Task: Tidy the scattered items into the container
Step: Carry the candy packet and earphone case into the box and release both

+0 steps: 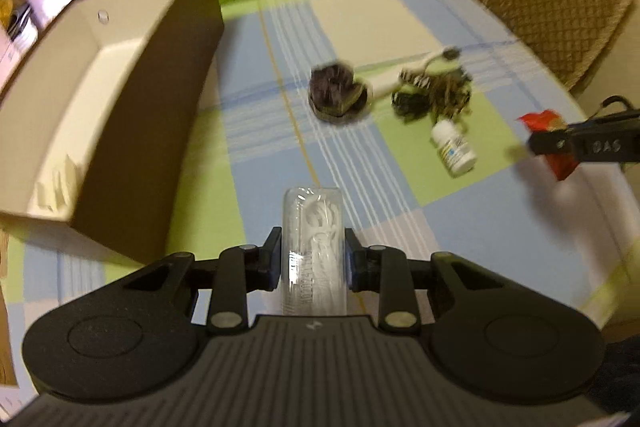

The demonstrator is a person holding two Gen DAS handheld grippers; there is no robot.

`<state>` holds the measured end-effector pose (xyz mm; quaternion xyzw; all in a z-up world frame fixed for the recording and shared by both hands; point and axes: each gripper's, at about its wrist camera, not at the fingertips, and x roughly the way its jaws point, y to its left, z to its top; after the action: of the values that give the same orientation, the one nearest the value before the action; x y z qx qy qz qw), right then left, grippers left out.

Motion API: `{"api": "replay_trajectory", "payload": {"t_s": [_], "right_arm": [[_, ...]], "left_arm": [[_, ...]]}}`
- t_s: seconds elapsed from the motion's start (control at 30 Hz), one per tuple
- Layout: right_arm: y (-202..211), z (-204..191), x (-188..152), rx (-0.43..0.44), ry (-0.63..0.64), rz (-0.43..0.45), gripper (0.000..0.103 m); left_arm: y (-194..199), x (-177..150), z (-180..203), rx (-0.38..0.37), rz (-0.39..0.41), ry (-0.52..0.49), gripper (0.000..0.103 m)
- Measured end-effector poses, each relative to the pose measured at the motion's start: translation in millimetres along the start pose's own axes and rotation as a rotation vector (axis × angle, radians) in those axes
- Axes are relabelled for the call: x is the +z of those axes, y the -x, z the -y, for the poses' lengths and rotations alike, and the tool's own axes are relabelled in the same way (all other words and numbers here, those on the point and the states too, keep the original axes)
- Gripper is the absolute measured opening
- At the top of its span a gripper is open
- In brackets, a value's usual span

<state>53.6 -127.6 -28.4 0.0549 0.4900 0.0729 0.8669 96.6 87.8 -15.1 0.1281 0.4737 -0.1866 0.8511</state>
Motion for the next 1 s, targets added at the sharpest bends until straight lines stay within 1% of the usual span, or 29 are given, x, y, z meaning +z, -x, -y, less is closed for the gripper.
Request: {"api": "replay_trajectory", "payload": {"t_s": [0.1, 0.23, 0.33, 0.47, 0.6, 0.67, 0.77, 0.9, 1.0], "right_arm": [[10, -41, 6, 0.049, -0.02, 0.015, 0.03], [17, -112, 15, 0.139, 0.008, 0.046, 0.03], [16, -167, 20, 0.205, 0.054, 0.07, 0.03], [6, -233, 30, 0.247, 0.111, 0.115, 0.03], [-4, -279, 46, 0.24, 0.13, 0.16, 0.03], [-10, -297, 56, 0.229, 0.119, 0.179, 0.03], [-29, -319, 67, 0.174, 0.115, 0.208, 0.03], [-67, -332, 82, 0.099, 0.099, 0.177, 0.03], [-95, -334, 94, 0.031, 0.068, 0.144, 0.03]], "left_arm": [[25, 5, -23, -0.009, 0.057, -0.019, 0.025], [56, 10, -67, -0.004, 0.111, -0.035, 0.025], [72, 11, -104, 0.006, 0.131, -0.055, 0.025], [81, 15, -152, 0.026, 0.146, -0.074, 0.025], [79, 24, -193, 0.045, 0.15, -0.103, 0.025], [73, 31, -211, 0.033, 0.145, -0.112, 0.025], [60, 44, -234, 0.007, 0.136, -0.148, 0.025], [34, 66, -257, -0.048, 0.112, -0.183, 0.025], [9, 80, -265, -0.062, 0.092, -0.199, 0.025]]}}
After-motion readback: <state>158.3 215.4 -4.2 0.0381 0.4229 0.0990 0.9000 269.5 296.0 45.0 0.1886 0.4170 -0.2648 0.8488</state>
